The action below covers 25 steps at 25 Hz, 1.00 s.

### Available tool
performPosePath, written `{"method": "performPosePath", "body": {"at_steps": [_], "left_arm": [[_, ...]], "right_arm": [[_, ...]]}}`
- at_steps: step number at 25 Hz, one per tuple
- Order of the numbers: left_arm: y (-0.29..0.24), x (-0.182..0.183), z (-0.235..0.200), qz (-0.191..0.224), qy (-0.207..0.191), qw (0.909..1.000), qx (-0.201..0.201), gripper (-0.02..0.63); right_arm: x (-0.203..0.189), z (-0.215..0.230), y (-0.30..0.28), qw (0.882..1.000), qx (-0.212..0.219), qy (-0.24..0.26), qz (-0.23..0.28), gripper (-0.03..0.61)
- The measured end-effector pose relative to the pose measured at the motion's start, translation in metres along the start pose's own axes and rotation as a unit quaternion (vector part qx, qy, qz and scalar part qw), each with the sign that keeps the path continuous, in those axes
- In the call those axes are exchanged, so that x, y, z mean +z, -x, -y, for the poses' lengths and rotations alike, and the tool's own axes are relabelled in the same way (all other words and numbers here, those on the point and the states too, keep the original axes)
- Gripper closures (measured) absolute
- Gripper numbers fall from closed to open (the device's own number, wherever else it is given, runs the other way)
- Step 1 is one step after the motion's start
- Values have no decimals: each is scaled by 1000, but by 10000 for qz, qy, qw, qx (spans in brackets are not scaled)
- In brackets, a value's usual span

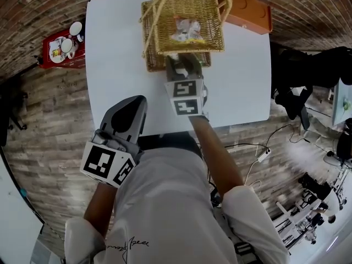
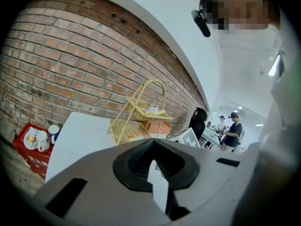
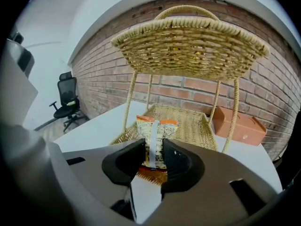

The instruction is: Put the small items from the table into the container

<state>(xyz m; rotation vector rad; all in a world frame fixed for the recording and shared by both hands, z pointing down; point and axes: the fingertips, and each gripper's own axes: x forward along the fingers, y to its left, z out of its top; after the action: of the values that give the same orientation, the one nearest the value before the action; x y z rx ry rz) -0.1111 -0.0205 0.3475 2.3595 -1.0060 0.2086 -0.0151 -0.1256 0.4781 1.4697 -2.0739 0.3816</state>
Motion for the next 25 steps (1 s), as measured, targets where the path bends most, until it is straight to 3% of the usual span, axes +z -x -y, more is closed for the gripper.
{"method": "performPosePath", "body": {"at_steps": [25], "left_arm": [[-6, -1, 1, 63, 4, 9999, 143, 604]], "right_arm": [[-12, -1, -5, 9997, -67, -218, 30, 451]]}}
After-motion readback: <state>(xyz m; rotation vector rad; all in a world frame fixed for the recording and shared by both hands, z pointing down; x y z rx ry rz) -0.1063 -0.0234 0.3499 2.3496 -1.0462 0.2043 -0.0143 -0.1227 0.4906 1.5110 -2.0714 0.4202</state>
